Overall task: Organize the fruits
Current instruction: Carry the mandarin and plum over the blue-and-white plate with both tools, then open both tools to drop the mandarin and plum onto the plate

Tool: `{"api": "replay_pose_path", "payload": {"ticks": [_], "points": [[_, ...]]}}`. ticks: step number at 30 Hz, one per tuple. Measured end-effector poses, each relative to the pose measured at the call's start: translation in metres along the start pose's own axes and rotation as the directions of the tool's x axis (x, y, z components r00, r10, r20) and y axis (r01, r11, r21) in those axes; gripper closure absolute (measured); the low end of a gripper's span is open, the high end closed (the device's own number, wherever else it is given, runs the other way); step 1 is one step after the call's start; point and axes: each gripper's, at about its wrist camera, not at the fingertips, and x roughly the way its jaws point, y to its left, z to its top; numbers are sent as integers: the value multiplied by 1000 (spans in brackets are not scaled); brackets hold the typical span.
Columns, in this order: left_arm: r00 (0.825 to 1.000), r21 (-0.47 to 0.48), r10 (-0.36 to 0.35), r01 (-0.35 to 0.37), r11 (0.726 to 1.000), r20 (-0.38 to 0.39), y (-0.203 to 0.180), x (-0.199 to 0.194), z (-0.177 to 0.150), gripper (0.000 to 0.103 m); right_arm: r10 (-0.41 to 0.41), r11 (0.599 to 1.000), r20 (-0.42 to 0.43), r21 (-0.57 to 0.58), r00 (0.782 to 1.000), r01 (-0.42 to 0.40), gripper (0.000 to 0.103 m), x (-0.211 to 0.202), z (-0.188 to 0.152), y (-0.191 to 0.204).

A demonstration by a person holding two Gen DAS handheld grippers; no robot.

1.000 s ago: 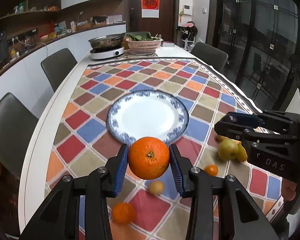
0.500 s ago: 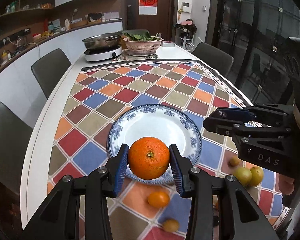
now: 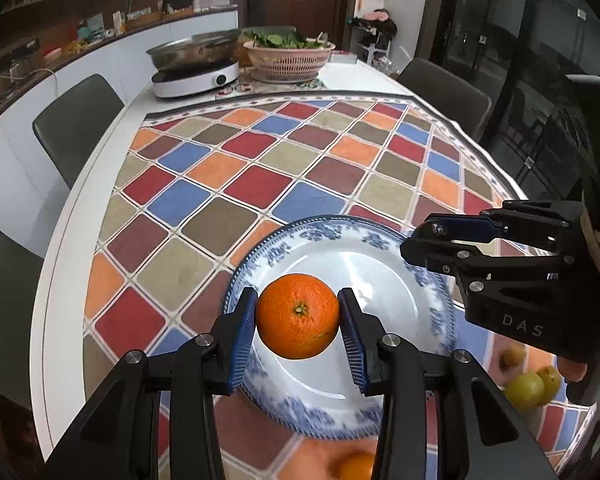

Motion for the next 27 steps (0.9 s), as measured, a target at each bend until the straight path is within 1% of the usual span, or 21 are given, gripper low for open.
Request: {"api": "replay_pose_path", "payload": {"ticks": [4,8,11,13,18,20,21,22,23,24,27], "points": [[999,6,-10,10,1000,-46,4,25,11,62,-2,1000,-54,12,999,3,72,27,10,-11],[996,8,-13,14,1000,-92,4,48,16,62,29,999,-111,44,993,-25,72,49,13,-21],[991,-9,-29,28,1000,-127,6,63,17,62,43,998,-135,60,990,-35,72,60,13,-25],[990,-11,-30,28,1000,-136,5,68,18,62,49,997,-144,59,988,-41,72,64,12,-27],[988,-21,-44,41,999,-151,4,75,18,62,61,996,-146,67,987,-51,72,68,11,-31],[987,-21,-45,42,999,-155,4,76,18,59,63,996,-149,72,987,-53,72,69,11,-32],[988,-20,-40,38,999,-150,4,74,18,54,66,995,-151,81,986,-55,72,69,10,-32],[989,-18,-33,31,999,-142,3,72,19,51,69,995,-152,86,986,-57,69,69,10,-33],[990,-12,-28,27,1000,-136,2,70,19,51,72,994,-150,91,986,-59,66,68,9,-34],[991,-5,-20,19,1000,-132,1,68,20,51,72,994,-145,94,987,-59,59,67,9,-34],[992,5,11,-10,1000,-125,1,59,18,50,49,995,-130,98,990,-37,58,61,7,-34]]}}
